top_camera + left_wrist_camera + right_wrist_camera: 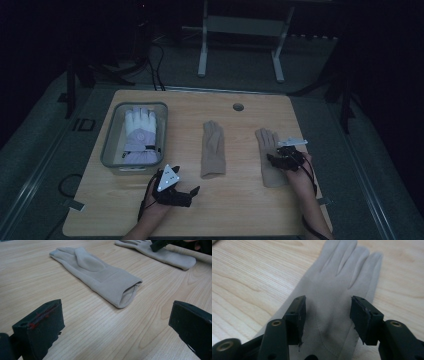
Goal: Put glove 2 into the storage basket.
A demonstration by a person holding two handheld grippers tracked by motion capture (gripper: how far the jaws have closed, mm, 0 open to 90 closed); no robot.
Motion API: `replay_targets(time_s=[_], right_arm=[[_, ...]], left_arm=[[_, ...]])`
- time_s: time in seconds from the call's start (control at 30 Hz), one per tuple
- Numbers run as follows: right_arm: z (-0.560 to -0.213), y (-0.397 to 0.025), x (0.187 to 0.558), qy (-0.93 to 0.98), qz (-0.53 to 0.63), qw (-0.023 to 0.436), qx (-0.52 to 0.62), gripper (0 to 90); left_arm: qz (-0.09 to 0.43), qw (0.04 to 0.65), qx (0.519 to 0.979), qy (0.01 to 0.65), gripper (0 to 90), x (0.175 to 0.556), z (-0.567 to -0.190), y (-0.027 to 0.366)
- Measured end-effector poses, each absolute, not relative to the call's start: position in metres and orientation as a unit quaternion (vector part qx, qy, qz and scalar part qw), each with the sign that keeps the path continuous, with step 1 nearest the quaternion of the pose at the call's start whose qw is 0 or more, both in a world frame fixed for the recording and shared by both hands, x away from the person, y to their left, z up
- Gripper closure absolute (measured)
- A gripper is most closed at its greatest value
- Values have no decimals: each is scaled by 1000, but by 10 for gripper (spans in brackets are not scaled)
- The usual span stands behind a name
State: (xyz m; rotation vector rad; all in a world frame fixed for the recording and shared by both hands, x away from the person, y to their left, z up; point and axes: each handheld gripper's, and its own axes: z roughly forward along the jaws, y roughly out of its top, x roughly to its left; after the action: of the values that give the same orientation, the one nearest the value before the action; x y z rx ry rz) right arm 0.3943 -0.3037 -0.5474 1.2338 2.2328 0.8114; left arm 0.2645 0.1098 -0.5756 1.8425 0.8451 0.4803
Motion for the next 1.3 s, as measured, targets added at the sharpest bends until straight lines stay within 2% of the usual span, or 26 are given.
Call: replay_targets(time_s=[0.17,0.23,0.33,0.47,0.73,1.3], right_arm=[[-555,-307,393,801,315,227,456,479],[-556,-307,391,795,323,225,461,541],[-556,-306,389,785,322,230,477,697],[-553,-302,390,770,309,233,507,779],[-540,-297,389,736,326,229,547,808],[-475,-266,386,707,395,241,534,807]], left_arm=[[201,504,765,348,0,264,-576,109],[200,505,763,350,0,264,-576,110],[198,505,763,352,0,265,-576,110],[199,505,763,351,0,265,-576,110],[197,506,763,352,0,265,-576,110],[198,506,762,352,0,265,-576,110]])
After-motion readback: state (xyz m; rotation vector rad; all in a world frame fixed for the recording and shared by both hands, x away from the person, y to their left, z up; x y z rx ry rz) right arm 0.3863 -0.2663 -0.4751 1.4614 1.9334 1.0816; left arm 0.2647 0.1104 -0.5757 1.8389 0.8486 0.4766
